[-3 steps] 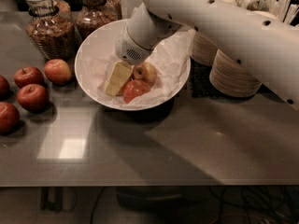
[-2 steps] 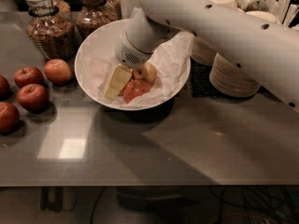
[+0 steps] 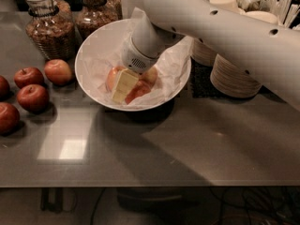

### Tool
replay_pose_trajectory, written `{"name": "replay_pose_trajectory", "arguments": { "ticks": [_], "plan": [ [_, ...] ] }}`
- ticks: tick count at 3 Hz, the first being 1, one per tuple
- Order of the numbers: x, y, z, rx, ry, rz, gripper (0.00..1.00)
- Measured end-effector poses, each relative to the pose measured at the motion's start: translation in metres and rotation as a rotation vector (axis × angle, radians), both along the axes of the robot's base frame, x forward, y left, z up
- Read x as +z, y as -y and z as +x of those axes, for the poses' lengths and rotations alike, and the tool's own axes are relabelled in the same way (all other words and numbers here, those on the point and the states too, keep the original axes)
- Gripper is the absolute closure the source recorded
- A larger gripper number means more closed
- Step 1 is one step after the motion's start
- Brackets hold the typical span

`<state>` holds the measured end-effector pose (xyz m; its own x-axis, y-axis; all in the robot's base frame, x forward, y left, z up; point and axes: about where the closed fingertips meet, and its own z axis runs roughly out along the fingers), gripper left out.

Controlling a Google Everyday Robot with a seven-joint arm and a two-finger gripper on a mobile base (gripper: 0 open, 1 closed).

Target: Pick apple from white bowl

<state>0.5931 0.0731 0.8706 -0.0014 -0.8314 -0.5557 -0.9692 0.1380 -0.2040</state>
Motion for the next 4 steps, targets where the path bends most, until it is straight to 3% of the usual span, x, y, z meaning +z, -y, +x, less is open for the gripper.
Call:
{"name": "replay_pose_trajectory", "arguments": {
  "ticks": [2, 3, 4],
  "plan": [
    [0.006, -0.020, 0.021, 0.060, 0.020, -0.007, 0.00],
    [-0.016, -0.022, 0.023, 0.062, -0.016, -0.035, 0.00],
    [-0.016, -0.022, 0.023, 0.062, -0.016, -0.035, 0.00]
  ]
}}
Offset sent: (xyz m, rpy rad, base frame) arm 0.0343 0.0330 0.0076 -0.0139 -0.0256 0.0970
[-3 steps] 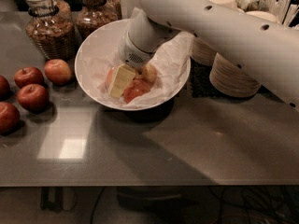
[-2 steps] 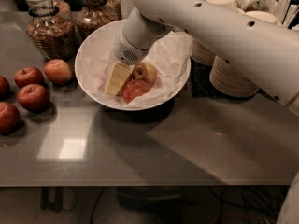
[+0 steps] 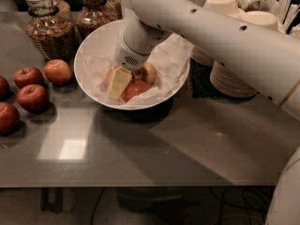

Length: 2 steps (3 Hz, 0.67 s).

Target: Pick apple from white bowl

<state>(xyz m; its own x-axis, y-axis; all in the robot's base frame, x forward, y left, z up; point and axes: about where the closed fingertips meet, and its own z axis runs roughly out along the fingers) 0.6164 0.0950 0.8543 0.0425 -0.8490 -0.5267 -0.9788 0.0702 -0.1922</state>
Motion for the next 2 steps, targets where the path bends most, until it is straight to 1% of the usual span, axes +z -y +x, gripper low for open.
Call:
{"name": "replay_pose_trajectory", "arguments": {
  "ticks": [1, 2],
  "plan": [
    [0.0000, 0.0000, 0.0000, 0.000, 0.000, 0.000, 0.19],
    [0.0000, 0.0000, 0.0000, 0.000, 0.000, 0.000, 0.43]
  ]
}}
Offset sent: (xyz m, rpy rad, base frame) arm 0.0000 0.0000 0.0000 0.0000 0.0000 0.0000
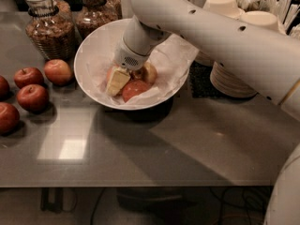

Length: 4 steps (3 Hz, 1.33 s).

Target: Pick apple from white bowl

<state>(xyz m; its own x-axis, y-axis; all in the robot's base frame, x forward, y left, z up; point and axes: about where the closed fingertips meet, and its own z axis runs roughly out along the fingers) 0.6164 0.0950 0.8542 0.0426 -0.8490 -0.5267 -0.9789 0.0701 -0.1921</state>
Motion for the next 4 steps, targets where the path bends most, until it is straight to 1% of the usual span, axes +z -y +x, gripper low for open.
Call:
{"name": "replay_pose_trajectory", "arguments": {
  "ticks": [2, 3, 4],
  "plan": [
    [0.0000, 0.0000, 0.0000, 0.000, 0.000, 0.000, 0.89],
    [0.0000, -0.0001, -0.0001, 0.000, 0.000, 0.000, 1.00],
    [0.0046, -0.0049, -0.0037, 0.026, -0.012, 0.030, 1.00]
  ]
}}
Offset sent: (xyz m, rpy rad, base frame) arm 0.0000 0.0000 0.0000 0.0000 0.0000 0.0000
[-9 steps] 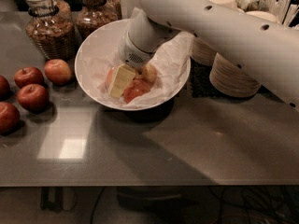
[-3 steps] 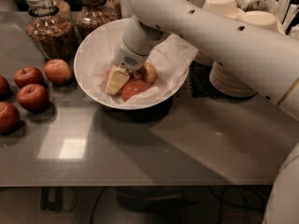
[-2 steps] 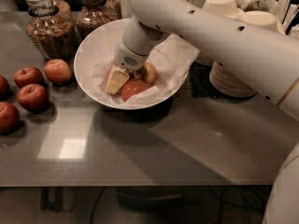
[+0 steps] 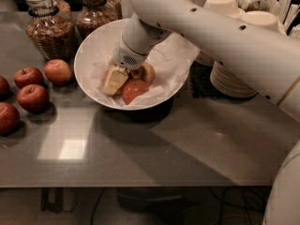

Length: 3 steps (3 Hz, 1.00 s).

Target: Pick apple from white bowl

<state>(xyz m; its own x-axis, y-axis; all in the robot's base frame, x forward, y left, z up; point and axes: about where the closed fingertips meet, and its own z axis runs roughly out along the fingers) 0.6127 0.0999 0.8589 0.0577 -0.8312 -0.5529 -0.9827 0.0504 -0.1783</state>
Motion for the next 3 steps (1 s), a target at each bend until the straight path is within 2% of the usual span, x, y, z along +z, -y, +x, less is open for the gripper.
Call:
{"name": "replay_pose_trajectory", "arguments": {
  "ticks": [1, 2, 3],
  "plan": [
    [0.034, -0.004, -0.007, 0.049, 0.039, 0.054, 1.00],
    [0.086, 0.002, -0.018, 0.087, 0.140, 0.097, 1.00],
    [0.124, 0.008, -0.027, 0.110, 0.218, 0.113, 1.00]
  ]
}}
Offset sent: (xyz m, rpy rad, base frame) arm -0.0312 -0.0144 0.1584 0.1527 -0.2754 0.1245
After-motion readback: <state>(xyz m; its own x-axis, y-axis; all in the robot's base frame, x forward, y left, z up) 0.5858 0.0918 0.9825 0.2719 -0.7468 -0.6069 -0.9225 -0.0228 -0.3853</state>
